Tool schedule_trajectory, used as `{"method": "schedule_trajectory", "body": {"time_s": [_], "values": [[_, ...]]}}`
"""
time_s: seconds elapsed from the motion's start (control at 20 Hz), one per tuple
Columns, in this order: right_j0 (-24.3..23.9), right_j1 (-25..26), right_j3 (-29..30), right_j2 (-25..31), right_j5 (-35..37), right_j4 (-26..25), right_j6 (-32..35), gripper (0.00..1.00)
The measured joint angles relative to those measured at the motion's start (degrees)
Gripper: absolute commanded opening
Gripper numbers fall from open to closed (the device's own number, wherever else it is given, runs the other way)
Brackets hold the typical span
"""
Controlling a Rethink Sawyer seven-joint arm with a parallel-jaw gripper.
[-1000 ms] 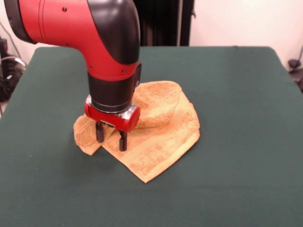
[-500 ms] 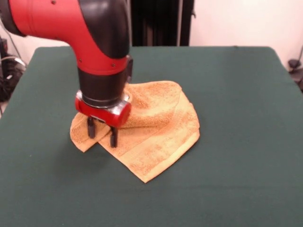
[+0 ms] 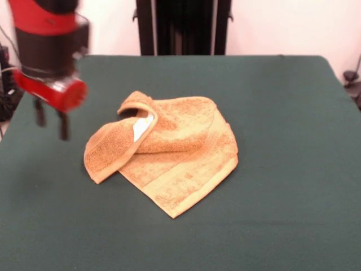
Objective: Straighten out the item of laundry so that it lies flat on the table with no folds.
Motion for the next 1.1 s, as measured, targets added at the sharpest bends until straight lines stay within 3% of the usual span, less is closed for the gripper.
{"method": "schedule_trajectory", "body": {"time_s": [0.5,1.1], "values": [[-8.3,-3.1,-0.9,0.0,0.3,-3.0,0.0,1.00],[-7.1,-3.1,-1.7,0.1,0.3,-6.1,0.0,1.00]]}}
